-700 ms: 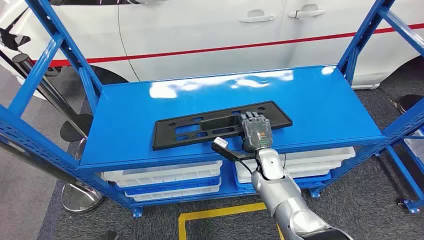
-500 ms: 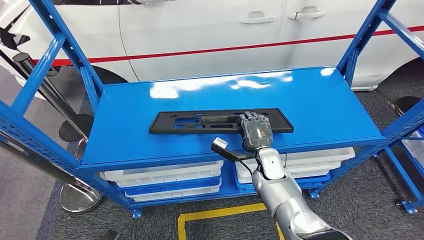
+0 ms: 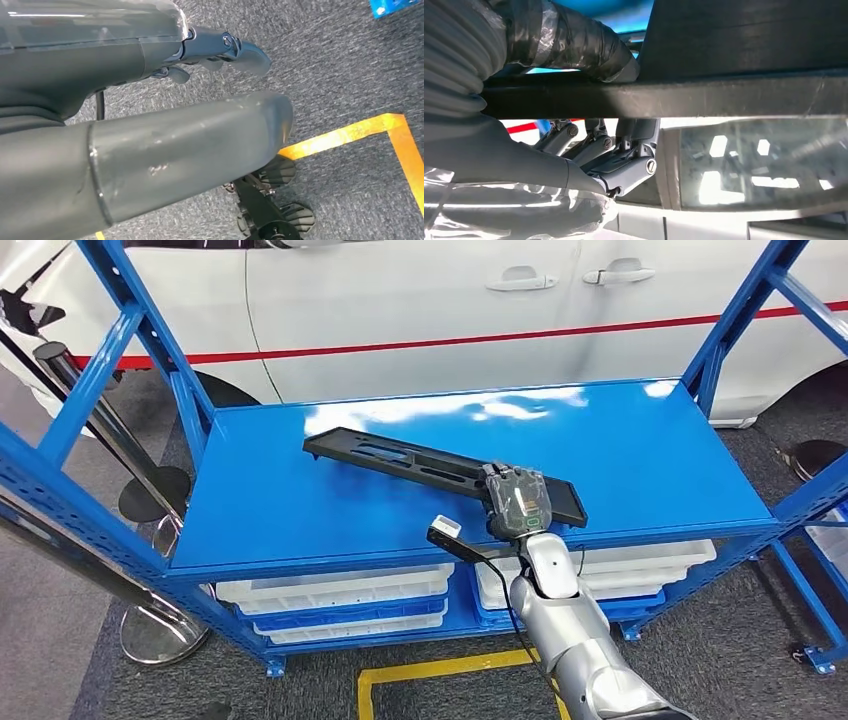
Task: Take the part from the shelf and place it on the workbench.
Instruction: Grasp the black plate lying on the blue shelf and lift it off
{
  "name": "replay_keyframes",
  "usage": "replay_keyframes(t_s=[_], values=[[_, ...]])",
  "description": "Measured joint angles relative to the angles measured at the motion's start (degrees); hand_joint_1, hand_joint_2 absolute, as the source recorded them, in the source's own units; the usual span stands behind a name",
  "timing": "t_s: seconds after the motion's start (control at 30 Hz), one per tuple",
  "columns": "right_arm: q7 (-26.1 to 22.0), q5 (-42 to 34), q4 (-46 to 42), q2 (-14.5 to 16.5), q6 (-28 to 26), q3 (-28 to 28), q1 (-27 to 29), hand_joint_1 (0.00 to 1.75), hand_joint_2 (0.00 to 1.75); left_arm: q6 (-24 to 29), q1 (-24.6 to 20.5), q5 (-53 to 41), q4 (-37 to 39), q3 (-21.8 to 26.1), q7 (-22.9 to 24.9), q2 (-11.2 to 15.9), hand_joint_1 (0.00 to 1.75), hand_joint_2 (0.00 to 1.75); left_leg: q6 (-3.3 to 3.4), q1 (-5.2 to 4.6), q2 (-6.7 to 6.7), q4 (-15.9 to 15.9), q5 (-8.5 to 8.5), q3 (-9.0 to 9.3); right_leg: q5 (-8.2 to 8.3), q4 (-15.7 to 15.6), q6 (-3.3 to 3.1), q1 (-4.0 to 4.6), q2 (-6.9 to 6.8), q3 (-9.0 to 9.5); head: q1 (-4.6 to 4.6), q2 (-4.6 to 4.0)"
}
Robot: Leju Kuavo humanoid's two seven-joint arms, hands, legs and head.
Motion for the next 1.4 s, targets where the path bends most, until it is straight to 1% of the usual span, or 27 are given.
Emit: replay_keyframes(t_s=[0.1,0.17,0.27,0.3,0.33,0.37,0.43,0.47,0.53,0.6,0.67,0.7,0.77,0.8,0.83,0.87,0.9,0.93,1.0,1.03,1.13,1.17,1.23,1.3,1.33,1.37,1.4], values=[[-8.88,-2.67,-4.57,2.33,0.0,-4.86,0.39,1.75,1.75,0.26,0.14,0.03,0.0,0.0,-0.45,0.03,0.0,0.0,-0.84,0.04,0.03,0.35,-0.35,-0.27,-0.01,-0.71,-0.95,0.12,0.11,0.09,0.0,0.0],[-10.2,-3.04,-6.3,3.46,0.0,-6.7,0.39,1.75,1.75,0.33,0.16,0.03,0.0,0.0,-0.6,0.03,0.0,0.0,-1.42,0.22,0.06,2.61,-1.96,-1.2,0.07,-0.97,-1.55,-0.03,-0.03,0.29,-0.01,0.0],[-11.3,-3.5,-7.89,4.58,0.02,-8.56,0.45,1.75,1.75,0.49,0.38,0.05,0.0,0.0,-0.69,0.06,0.0,0.0,-2.09,0.45,0.07,12.79,-6.91,-5.97,-0.02,-1.03,-2.11,0.06,-0.29,0.38,-0.02,0.0],[-12.68,-4.5,-8.36,4.94,0.02,-9.38,0.55,1.75,1.75,0.6,0.53,0.05,0.0,0.0,-0.83,0.06,0.0,0.0,-2.19,0.48,0.07,15.59,-7.69,-7.38,-0.05,-1.02,-2.16,0.14,-0.3,0.39,-0.02,0.0],[-14.74,-6.24,-9.1,5.29,0.02,-10.3,0.71,1.75,1.75,0.78,0.7,0.06,0.0,0.0,-1.09,0.05,0.0,0.0,-2.18,0.5,0.07,16.48,-7.38,-7.92,-0.09,-1.0,-2.18,0.2,-0.29,0.41,-0.02,0.0],[-17.22,-8.69,-10.14,5.64,0.02,-11.22,0.91,1.75,1.75,1.06,0.84,0.08,0.0,0.0,-1.48,0.05,0.0,0.0,-2.08,0.52,0.07,15.09,-6.01,-7.39,-0.13,-0.98,-2.19,0.25,-0.26,0.46,-0.02,0.0],[-21.74,-14.14,-13.33,6.27,0.02,-12.45,1.22,1.75,1.75,1.8,0.97,0.26,0.0,0.0,-2.59,0.07,0.0,0.0,-1.59,0.47,0.06,7.63,-2.01,-4.02,-0.25,-0.92,-2.11,0.3,-0.19,0.58,-0.02,0.0],[-23.19,-16.36,-15.18,6.53,0.02,-12.73,1.27,1.75,1.75,2.17,0.97,0.44,0.0,0.0,-3.21,0.09,0.0,0.0,-1.3,0.31,0.05,4.07,-0.68,-2.32,-0.31,-0.86,-1.99,0.37,-0.16,0.59,-0.01,0.0],[-25.08,-19.44,-19.09,6.92,0.02,-12.95,1.6,1.75,1.75,2.77,0.99,0.93,0.0,0.0,-4.42,0.1,0.0,0.0,-0.81,-0.05,-0.01,0.64,-0.02,-0.68,-0.34,-0.83,-1.55,0.42,-0.11,0.51,0.0,0.0],[-26.46,-21.5,-23.03,7.16,0.02,-13.07,2.46,1.75,1.75,3.28,1.13,1.2,0.0,0.0,-5.45,0.09,0.0,0.0,-0.37,-0.16,-0.08,0.2,0.01,-0.45,-0.35,-0.9,-0.92,0.37,-0.11,0.52,0.0,0.0],[-27.17,-22.82,-26.84,7.33,0.03,-13.1,3.42,1.75,1.75,3.7,1.22,1.19,0.0,0.0,-6.52,0.04,0.0,0.0,0.26,0.04,-0.03,-0.48,0.35,-0.1,-1.42,0.37,-0.34,0.26,-0.11,0.06,0.02,0.0],[-27.26,-23.24,-28.64,7.4,0.03,-13.09,3.85,1.75,1.75,3.88,1.2,1.14,0.0,0.0,-7.09,0.02,0.0,0.0,0.6,0.17,0.01,-0.79,0.5,0.05,-2.83,2.61,-0.11,0.21,-0.1,-0.95,0.02,0.0],[-27.29,-23.95,-31.95,7.44,0.04,-13.08,4.8,1.75,1.75,4.12,1.18,0.96,0.0,0.0,-7.93,0.0,0.0,0.0,0.94,0.17,0.06,-0.86,0.52,0.08,-6.43,9.78,0.19,0.06,-0.11,-4.37,0.02,0.0],[-27.29,-24.33,-33.42,7.45,0.05,-13.07,5.39,1.75,1.75,4.2,1.22,0.85,0.0,0.0,-8.16,-0.01,0.0,0.0,1.01,0.17,0.05,-0.83,0.48,0.08,-7.62,13.15,0.32,-0.02,-0.11,-6.05,0.01,0.0],[-27.3,-24.63,-34.7,7.45,0.05,-13.03,5.96,1.75,1.75,4.25,1.27,0.77,0.0,-0.01,-8.3,-0.01,0.0,0.0,1.0,0.18,0.05,-0.76,0.43,0.08,-7.78,14.86,0.44,-0.1,-0.12,-6.98,0.01,0.0],[-27.3,-24.87,-35.8,7.45,0.06,-12.98,6.42,1.75,1.75,4.28,1.31,0.71,0.0,-0.02,-8.37,-0.03,0.0,0.0,0.95,0.21,0.04,-0.64,0.35,0.07,-6.91,14.53,0.53,-0.21,-0.14,-6.91,0.01,0.0],[-27.3,-25.0,-36.76,7.45,0.07,-12.91,6.71,1.75,1.75,4.31,1.33,0.7,0.0,-0.03,-8.42,-0.07,0.0,0.0,0.84,0.25,0.02,-0.42,0.2,0.07,-5.11,11.95,0.58,-0.34,-0.17,-5.67,0.01,0.0],[-27.3,-25.07,-37.62,7.45,0.07,-12.82,6.85,1.75,1.75,4.34,1.33,0.7,0.0,-0.05,-8.44,-0.1,0.0,0.0,0.65,0.29,0.01,-0.11,-0.03,0.06,-3.15,8.05,0.59,-0.47,-0.21,-3.75,0.02,0.0],[-27.3,-25.24,-38.95,7.49,0.07,-12.6,6.95,1.75,1.75,4.43,1.29,0.71,0.0,-0.09,-8.48,-0.15,0.0,0.0,0.1,0.14,-0.02,0.67,-0.57,-0.17,-1.0,1.72,0.4,-0.47,-0.22,-0.54,0.01,0.0],[-27.3,-25.32,-39.46,7.52,0.08,-12.51,7.05,1.75,1.75,4.47,1.29,0.71,0.0,-0.1,-8.5,-0.16,0.0,0.0,-0.17,0.07,-0.03,0.9,-0.73,-0.27,-0.88,0.46,0.21,-0.38,-0.18,0.06,0.0,0.0],[-27.3,-25.44,-40.53,7.62,0.09,-12.37,7.39,1.75,1.75,4.55,1.28,0.7,0.0,-0.16,-8.58,-0.21,0.0,0.0,-0.95,0.19,-0.03,1.15,-0.99,-0.39,-0.86,0.06,-0.73,-0.2,-0.07,0.12,0.0,0.0],[-27.31,-25.44,-40.82,7.69,0.09,-12.3,7.41,1.75,1.75,4.57,1.27,0.7,0.0,-0.2,-8.6,-0.24,0.0,0.0,-1.23,0.29,-0.01,1.93,-1.62,-0.71,-0.78,-0.11,-1.09,-0.27,-0.1,0.21,-0.01,0.0],[-27.32,-25.44,-41.26,7.88,0.09,-12.11,7.41,1.75,1.75,4.59,1.27,0.71,0.0,-0.24,-8.62,-0.25,0.0,0.0,-1.75,0.43,0.02,6.61,-4.46,-2.77,-0.7,-0.34,-1.59,-0.38,-0.18,0.37,-0.02,0.0],[-27.32,-25.44,-41.42,8.0,0.09,-12.01,7.52,1.75,1.75,4.6,1.32,0.71,0.0,-0.26,-8.61,-0.26,0.0,0.0,-2.07,0.5,0.02,14.06,-7.72,-6.32,-0.75,-0.34,-1.78,-0.26,-0.21,0.39,-0.02,0.0],[-27.32,-25.44,-41.42,8.02,0.09,-12.0,7.62,1.75,1.75,4.6,1.38,0.71,0.0,-0.27,-8.61,-0.29,0.0,0.44,-2.11,0.52,0.02,16.54,-8.28,-7.59,-0.78,-0.33,-1.81,-0.17,-0.21,0.41,-0.02,0.0],[-27.32,-25.44,-41.42,8.02,0.09,-12.0,7.72,1.75,1.75,4.6,1.44,0.71,0.0,-0.27,-8.61,-0.32,0.0,0.87,-2.05,0.53,0.02,17.02,-7.75,-7.93,-0.81,-0.32,-1.84,-0.09,-0.2,0.44,-0.02,0.0],[-27.32,-25.46,-41.48,8.03,0.09,-11.99,7.79,1.75,1.75,4.58,1.47,0.71,0.0,-0.28,-8.62,-0.34,0.0,1.31,-1.89,0.53,0.02,15.22,-6.19,-7.15,-0.83,-0.3,-1.86,-0.02,-0.17,0.51,-0.02,0.0]])
